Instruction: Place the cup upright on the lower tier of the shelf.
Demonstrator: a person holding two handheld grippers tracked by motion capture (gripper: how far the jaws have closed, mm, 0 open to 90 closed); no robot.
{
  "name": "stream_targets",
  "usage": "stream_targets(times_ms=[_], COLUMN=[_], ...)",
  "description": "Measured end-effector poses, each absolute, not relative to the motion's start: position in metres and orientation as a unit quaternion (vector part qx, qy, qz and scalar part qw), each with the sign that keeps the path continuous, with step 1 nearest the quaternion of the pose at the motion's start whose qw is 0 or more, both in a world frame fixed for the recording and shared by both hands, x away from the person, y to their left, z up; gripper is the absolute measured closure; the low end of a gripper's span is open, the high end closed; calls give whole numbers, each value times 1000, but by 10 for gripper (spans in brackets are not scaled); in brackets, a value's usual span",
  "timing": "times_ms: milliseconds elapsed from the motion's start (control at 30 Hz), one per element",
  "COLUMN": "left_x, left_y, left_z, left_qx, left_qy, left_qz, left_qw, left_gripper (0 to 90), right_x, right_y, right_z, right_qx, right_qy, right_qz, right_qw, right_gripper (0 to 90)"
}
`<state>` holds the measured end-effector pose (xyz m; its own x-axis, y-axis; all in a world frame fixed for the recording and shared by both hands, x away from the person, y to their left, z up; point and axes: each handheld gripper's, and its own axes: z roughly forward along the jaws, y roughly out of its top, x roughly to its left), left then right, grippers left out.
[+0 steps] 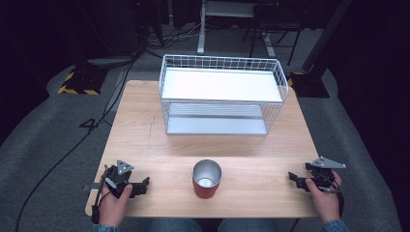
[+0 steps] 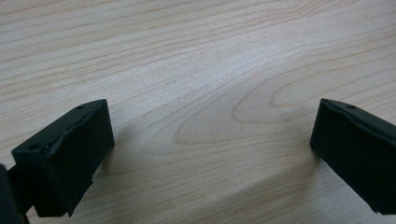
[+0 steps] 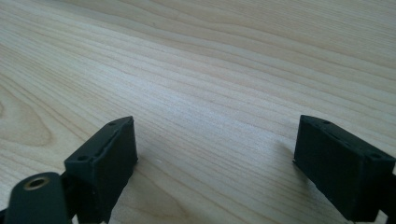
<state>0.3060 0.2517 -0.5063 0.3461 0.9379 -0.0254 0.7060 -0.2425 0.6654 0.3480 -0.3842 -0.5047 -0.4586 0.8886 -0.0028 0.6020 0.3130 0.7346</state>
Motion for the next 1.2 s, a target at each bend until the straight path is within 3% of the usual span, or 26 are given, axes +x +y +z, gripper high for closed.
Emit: stream_targets(times_ms=[400, 600, 1200], left_x=[307, 306, 289], left_y=[251, 253, 235], left_z=[-506, -502, -466], left_qx=[763, 753, 740], left_qy=[539, 542, 499], left_qz=[193, 198, 224], left_qw=[299, 317, 391], left_gripper=[6, 178, 158], right_x=[348, 348, 348], right_y=[-384, -384, -384], right_z=[-505, -505, -505], right_qx=[478, 477, 478], right_qy=[782, 782, 782], right_qz=[341, 341, 341], right_qw=[210, 210, 210], right_gripper=[127, 123, 123])
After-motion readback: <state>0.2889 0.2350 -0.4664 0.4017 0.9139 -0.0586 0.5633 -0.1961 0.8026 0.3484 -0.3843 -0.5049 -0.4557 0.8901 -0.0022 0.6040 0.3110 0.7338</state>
